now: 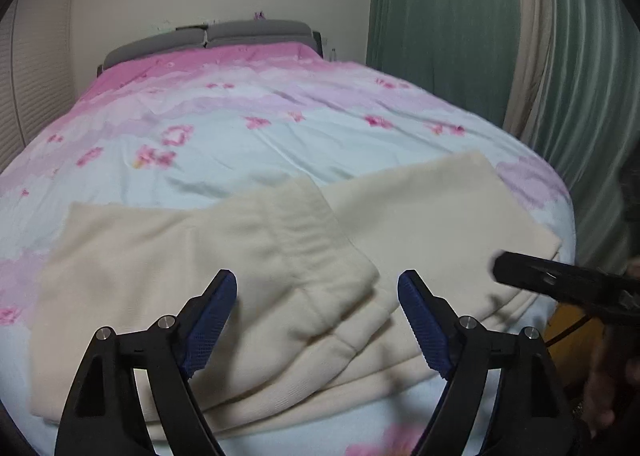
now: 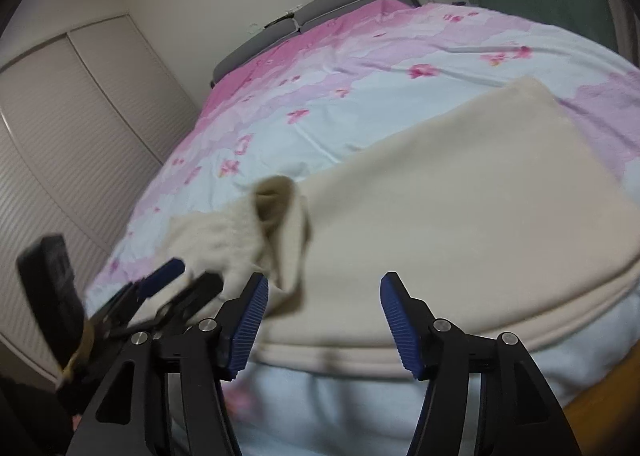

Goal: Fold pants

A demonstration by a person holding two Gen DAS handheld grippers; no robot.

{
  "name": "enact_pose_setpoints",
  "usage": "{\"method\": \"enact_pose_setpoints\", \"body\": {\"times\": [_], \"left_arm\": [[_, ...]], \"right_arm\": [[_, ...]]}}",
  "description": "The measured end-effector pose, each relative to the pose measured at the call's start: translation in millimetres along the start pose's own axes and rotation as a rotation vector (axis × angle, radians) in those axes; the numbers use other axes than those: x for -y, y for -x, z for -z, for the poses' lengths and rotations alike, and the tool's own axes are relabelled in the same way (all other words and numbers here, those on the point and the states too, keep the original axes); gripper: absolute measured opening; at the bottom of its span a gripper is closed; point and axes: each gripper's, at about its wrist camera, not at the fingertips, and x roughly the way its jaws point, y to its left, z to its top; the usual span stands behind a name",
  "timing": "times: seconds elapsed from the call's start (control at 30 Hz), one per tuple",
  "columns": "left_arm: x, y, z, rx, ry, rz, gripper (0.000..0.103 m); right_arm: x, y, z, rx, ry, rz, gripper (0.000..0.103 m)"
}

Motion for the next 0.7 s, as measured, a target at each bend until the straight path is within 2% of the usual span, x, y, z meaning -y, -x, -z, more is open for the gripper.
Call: {"method": "enact_pose_setpoints", "body": {"times": [0.13,0.23,0.33,0.37,0.43,0.47,0.53,0.6,0.63,0.7], "left_arm": [[-30,25,-1,-0.001,0.030,-0.023,0.083],[-59,33,-2,-0.008,0.074,-0.062,0.084],[-87,34,-3,-0.015,0.131,-0.110,0.084],[-94,34,-3,-0.019,0.146,-0.118,0.084],[-108,34,-4,-0.022,0.178,-0.128,0.084],[-111,34,-5,-0.020,0.181,-0.135,0.084],[-115,33,-6,-0.014,0.182,-0.141,0.084],[-117,33,-8,-0.009,0.186,-0.143,0.084],[-117,33,-9,-0.008,0.191,-0.140,0.084],[-116,33,-11,-0.012,0.202,-0.124,0.084]], "right_arm": [[-16,-12,-7,0.001,-0.064,-0.081,0.078],[-26,-42,-13,-0.045,-0.115,-0.149,0.079],[-34,-75,-18,-0.085,-0.129,-0.161,0.076],[-35,-82,-19,-0.098,-0.129,-0.166,0.068],[-38,-100,-20,-0.148,-0.117,-0.159,0.060],[-38,-109,-19,-0.172,-0.117,-0.158,0.051],[-40,-120,-18,-0.210,-0.096,-0.155,0.044],[-38,-122,-17,-0.217,-0.075,-0.137,0.027],[-35,-119,-18,-0.217,-0.077,-0.146,0.013],[-27,-106,-19,-0.206,-0.106,-0.164,0.010]]}}
